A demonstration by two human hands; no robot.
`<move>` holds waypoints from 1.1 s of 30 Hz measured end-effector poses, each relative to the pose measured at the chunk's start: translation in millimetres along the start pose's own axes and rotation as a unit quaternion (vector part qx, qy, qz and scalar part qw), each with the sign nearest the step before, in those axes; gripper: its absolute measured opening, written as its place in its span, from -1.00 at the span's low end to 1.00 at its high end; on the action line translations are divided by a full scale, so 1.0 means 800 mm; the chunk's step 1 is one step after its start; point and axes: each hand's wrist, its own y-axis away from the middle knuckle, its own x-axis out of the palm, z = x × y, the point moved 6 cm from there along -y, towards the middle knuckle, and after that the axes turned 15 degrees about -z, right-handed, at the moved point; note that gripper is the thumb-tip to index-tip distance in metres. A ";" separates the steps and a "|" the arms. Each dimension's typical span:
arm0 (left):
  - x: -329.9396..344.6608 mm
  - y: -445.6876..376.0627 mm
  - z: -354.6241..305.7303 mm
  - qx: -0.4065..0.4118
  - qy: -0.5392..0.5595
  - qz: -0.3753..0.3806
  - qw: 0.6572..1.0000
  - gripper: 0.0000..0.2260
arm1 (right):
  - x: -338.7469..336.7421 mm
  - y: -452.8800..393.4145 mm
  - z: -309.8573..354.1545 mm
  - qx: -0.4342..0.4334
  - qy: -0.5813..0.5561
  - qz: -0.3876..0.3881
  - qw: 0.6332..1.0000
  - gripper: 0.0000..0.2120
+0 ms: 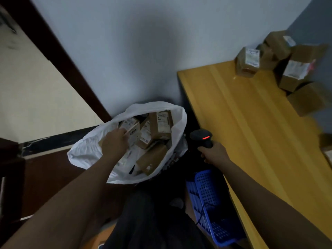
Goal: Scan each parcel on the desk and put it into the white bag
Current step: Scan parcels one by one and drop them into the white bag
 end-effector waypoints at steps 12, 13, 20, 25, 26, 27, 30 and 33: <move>0.108 -0.059 -0.041 0.218 -0.111 0.192 0.950 -0.64 | 0.037 -0.026 -0.007 0.074 0.004 -0.071 0.995 -0.88; 0.119 -0.052 -0.045 0.227 -0.110 0.240 0.937 -0.62 | 0.038 -0.026 -0.009 0.081 0.005 -0.076 0.994 -0.86; 0.095 -0.059 -0.134 0.271 0.074 0.275 0.919 -0.76 | 0.011 -0.015 -0.026 0.137 -0.038 -0.121 0.982 -0.88; 0.080 -0.071 -0.260 0.313 0.131 0.265 0.903 -0.79 | -0.054 -0.007 -0.053 0.173 -0.095 -0.178 0.964 -0.86; 0.081 -0.072 -0.284 0.314 0.136 0.273 0.899 -0.79 | -0.067 -0.009 -0.057 0.174 -0.102 -0.184 0.962 -0.89; 0.087 -0.072 -0.316 0.325 0.140 0.276 0.894 -0.78 | -0.085 -0.011 -0.063 0.176 -0.110 -0.196 0.958 -0.92; 0.110 -0.068 -0.417 0.330 0.125 0.287 0.891 -0.74 | -0.150 -0.033 -0.087 0.176 -0.126 -0.231 0.949 -0.91; 0.141 -0.066 -0.523 0.316 0.137 0.278 0.896 -0.76 | -0.220 -0.065 -0.112 0.178 -0.147 -0.268 0.935 -0.92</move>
